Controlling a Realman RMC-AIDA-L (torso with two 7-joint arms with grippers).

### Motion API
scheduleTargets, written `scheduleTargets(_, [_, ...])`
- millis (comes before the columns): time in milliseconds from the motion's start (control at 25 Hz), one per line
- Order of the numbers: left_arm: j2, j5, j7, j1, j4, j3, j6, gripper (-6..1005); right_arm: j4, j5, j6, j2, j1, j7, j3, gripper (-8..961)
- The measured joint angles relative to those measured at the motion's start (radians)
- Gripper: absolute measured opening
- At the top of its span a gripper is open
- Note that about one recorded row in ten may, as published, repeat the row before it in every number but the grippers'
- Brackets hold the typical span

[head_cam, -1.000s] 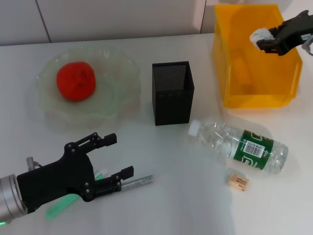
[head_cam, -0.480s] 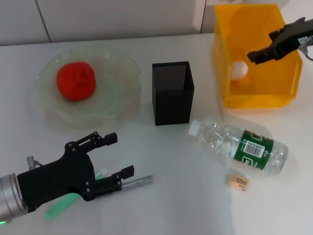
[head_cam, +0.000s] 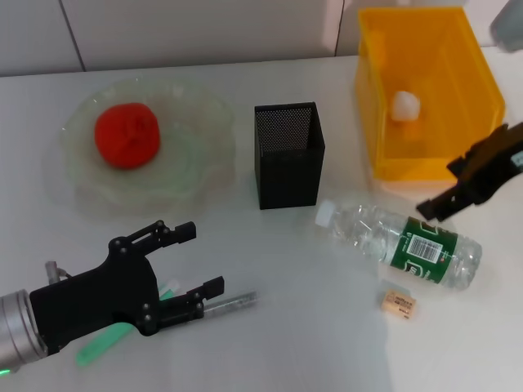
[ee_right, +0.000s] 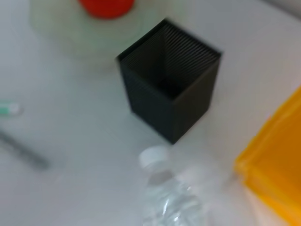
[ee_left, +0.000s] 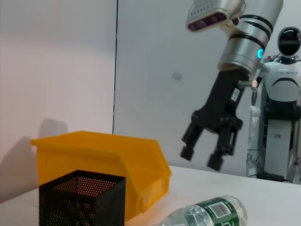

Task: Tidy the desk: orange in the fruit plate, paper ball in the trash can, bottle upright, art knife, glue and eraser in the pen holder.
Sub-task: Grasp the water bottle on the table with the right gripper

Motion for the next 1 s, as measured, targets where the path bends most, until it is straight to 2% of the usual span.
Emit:
scheduleTargets(80, [0.000,0.000,0.000,0.000,0.000,0.001,0.000,814,0.037,-0.018,0.000,0.000,-0.002,0.013,-0.054,848])
scheduleTargets(280, [0.000,0.000,0.000,0.000,-0.002,-0.001,-0.001,815,0.098,-0.037,0.018,0.001,0.010,0.031,-0.092,847])
scheduleTargets(480, [0.000,0.000,0.000,0.001,-0.005,-0.002,-0.001,815,0.203,-0.070,0.095,0.001,0.033,0.038,-0.149,846])
scheduleTargets(1000, [-0.001,0.000,0.003,0.000,-0.005,-0.001,-0.002,815,0.333,-0.100,0.198,0.001,0.067,0.061,-0.253,845])
